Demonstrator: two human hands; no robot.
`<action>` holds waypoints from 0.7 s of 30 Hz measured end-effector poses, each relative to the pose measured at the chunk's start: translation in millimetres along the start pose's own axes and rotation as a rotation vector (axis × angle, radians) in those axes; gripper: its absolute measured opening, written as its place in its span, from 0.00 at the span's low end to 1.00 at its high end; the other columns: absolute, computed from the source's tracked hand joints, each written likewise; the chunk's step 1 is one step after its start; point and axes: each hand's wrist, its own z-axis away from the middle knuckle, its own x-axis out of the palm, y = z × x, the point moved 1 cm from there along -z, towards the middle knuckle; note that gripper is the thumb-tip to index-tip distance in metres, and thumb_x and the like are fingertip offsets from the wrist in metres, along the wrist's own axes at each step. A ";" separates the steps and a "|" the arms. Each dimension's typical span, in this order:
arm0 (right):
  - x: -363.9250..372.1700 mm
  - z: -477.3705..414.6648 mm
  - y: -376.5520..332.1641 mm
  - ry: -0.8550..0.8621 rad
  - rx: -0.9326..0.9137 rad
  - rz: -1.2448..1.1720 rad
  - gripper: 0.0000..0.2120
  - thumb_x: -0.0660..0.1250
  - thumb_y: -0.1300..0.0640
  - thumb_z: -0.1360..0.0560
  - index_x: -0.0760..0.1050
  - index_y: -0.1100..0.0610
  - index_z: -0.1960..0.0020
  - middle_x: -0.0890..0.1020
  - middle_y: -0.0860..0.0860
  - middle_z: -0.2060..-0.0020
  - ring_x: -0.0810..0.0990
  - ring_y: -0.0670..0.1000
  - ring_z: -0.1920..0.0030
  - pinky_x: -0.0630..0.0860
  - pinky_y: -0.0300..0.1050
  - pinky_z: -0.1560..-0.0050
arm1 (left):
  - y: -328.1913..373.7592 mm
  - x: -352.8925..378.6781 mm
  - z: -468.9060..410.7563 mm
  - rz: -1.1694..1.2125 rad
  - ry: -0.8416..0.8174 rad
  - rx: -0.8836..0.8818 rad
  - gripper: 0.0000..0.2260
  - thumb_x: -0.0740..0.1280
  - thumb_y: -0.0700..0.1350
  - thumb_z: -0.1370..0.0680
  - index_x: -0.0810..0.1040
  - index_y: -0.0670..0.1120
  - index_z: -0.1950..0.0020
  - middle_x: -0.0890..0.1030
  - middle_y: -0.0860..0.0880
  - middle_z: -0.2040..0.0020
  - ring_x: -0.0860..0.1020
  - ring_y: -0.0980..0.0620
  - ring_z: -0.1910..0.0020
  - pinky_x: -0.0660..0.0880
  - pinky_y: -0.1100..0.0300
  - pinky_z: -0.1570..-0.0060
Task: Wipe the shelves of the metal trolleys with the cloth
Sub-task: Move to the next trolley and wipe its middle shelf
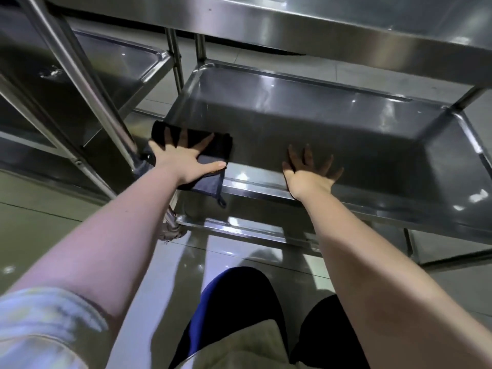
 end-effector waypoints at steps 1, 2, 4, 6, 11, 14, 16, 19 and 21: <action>0.7 0.3 -1.0 0.004 -0.003 0.008 0.26 0.42 0.34 0.20 0.38 0.31 0.24 0.37 0.42 0.22 0.33 0.67 0.24 0.34 0.75 0.31 | 3.8 1.3 1.7 -0.004 -0.002 0.004 0.40 0.39 0.83 0.37 0.38 0.73 0.26 0.50 0.43 0.19 0.49 0.31 0.23 0.41 0.26 0.31; 1.2 0.5 -1.1 0.007 -0.005 0.013 0.26 0.42 0.35 0.20 0.38 0.31 0.24 0.37 0.42 0.22 0.33 0.68 0.24 0.34 0.76 0.32 | 10.8 2.9 4.5 0.003 -0.004 0.012 0.40 0.39 0.83 0.37 0.38 0.72 0.26 0.47 0.42 0.19 0.47 0.30 0.23 0.40 0.26 0.31; 1.3 0.1 -0.2 0.003 -0.007 0.016 0.26 0.41 0.35 0.20 0.38 0.31 0.24 0.37 0.42 0.22 0.33 0.68 0.24 0.35 0.76 0.32 | 28.0 7.2 13.2 0.037 -0.013 0.048 0.40 0.41 0.82 0.36 0.38 0.72 0.25 0.40 0.43 0.20 0.41 0.30 0.23 0.38 0.26 0.32; 0.9 0.0 0.8 -0.001 -0.011 0.022 0.26 0.41 0.35 0.20 0.37 0.31 0.24 0.37 0.42 0.22 0.33 0.68 0.25 0.35 0.76 0.32 | 44.3 14.2 25.6 0.054 -0.012 0.092 0.40 0.41 0.82 0.35 0.39 0.71 0.25 0.36 0.44 0.20 0.38 0.30 0.24 0.37 0.25 0.32; 0.7 -1.7 2.4 0.014 -0.024 0.011 0.26 0.41 0.35 0.20 0.37 0.31 0.24 0.36 0.41 0.22 0.33 0.67 0.24 0.34 0.74 0.31 | 51.5 22.4 29.7 0.049 0.054 0.097 0.38 0.41 0.82 0.34 0.42 0.73 0.25 0.36 0.46 0.20 0.38 0.32 0.23 0.37 0.25 0.33; 2.4 -3.9 3.0 0.026 -0.015 0.015 0.26 0.43 0.35 0.20 0.37 0.30 0.25 0.37 0.41 0.22 0.33 0.66 0.24 0.34 0.73 0.30 | 35.8 5.8 -11.1 0.058 0.015 0.034 0.37 0.43 0.81 0.33 0.40 0.74 0.26 0.35 0.47 0.20 0.36 0.31 0.24 0.37 0.23 0.34; 4.8 -5.7 3.7 0.037 -0.013 0.016 0.26 0.43 0.34 0.20 0.37 0.30 0.25 0.36 0.40 0.22 0.32 0.66 0.24 0.34 0.72 0.30 | 28.6 -2.4 -41.4 0.040 0.051 0.036 0.37 0.44 0.81 0.33 0.39 0.73 0.26 0.35 0.47 0.20 0.36 0.32 0.24 0.36 0.24 0.34; 8.7 -8.3 4.9 0.057 -0.010 0.021 0.25 0.42 0.34 0.20 0.37 0.29 0.25 0.36 0.40 0.22 0.33 0.66 0.24 0.34 0.72 0.30 | 29.4 -9.1 -80.3 0.026 0.120 0.098 0.40 0.40 0.82 0.36 0.40 0.72 0.25 0.38 0.46 0.19 0.38 0.32 0.23 0.37 0.25 0.33; 10.3 -9.4 4.9 0.067 -0.005 0.030 0.25 0.42 0.34 0.20 0.37 0.28 0.26 0.36 0.40 0.22 0.33 0.66 0.24 0.34 0.72 0.30 | 38.2 -12.0 -97.3 0.055 0.160 0.111 0.41 0.40 0.82 0.36 0.43 0.71 0.24 0.39 0.45 0.19 0.39 0.31 0.23 0.37 0.24 0.34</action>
